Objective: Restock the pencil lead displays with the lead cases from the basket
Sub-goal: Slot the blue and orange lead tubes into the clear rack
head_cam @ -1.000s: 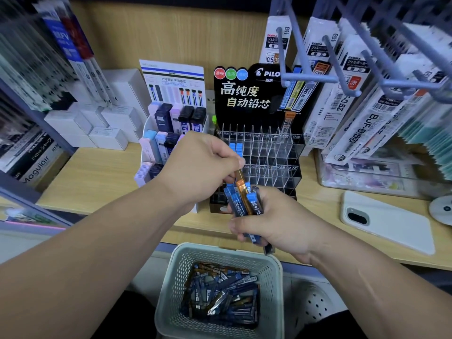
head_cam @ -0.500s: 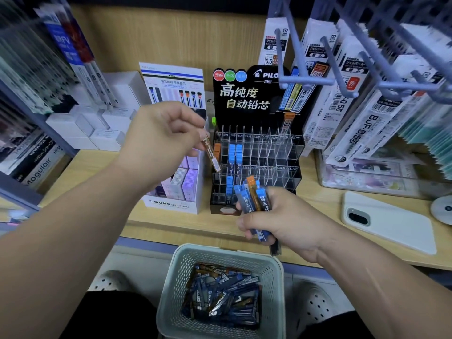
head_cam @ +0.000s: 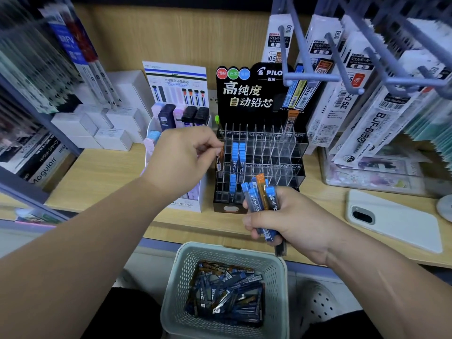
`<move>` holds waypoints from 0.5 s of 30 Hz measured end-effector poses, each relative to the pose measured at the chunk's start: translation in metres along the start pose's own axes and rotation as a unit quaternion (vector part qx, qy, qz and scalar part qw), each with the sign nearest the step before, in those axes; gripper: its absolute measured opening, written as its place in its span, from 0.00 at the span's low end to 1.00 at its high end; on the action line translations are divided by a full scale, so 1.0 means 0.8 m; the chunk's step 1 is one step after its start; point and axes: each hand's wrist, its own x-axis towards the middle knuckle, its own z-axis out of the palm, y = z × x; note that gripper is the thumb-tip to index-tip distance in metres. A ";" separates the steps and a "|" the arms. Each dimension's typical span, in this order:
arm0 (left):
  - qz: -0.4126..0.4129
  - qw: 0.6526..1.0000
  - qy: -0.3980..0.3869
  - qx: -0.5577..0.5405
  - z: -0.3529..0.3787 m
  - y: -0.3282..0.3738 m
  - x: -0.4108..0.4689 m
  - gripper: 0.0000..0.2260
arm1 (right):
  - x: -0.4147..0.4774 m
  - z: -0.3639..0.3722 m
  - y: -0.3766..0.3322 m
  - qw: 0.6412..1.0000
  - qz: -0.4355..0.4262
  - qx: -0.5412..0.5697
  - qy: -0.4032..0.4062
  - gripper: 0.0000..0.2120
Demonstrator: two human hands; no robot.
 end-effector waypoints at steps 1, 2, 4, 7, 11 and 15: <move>0.002 1.000 0.008 0.010 0.002 0.000 -0.001 0.03 | 0.000 -0.001 0.000 1.000 -0.002 0.004 0.000 0.10; 0.010 1.000 0.015 0.023 0.004 0.000 -0.003 0.02 | 0.000 -0.001 0.000 1.000 -0.003 0.008 0.001 0.10; 0.038 0.997 0.016 0.069 0.009 0.000 -0.005 0.02 | 0.000 -0.002 0.001 1.000 -0.004 0.016 0.001 0.10; 0.078 0.988 -0.005 0.137 0.010 -0.007 -0.005 0.03 | 0.001 -0.004 0.001 1.000 -0.006 0.031 0.002 0.11; 0.094 0.981 -0.005 0.171 0.009 -0.015 -0.003 0.03 | 0.001 -0.007 0.001 0.999 -0.005 0.044 0.000 0.10; 0.090 0.981 0.010 0.171 0.008 -0.011 -0.003 0.05 | 0.001 -0.007 -0.001 0.999 -0.003 0.044 -0.012 0.10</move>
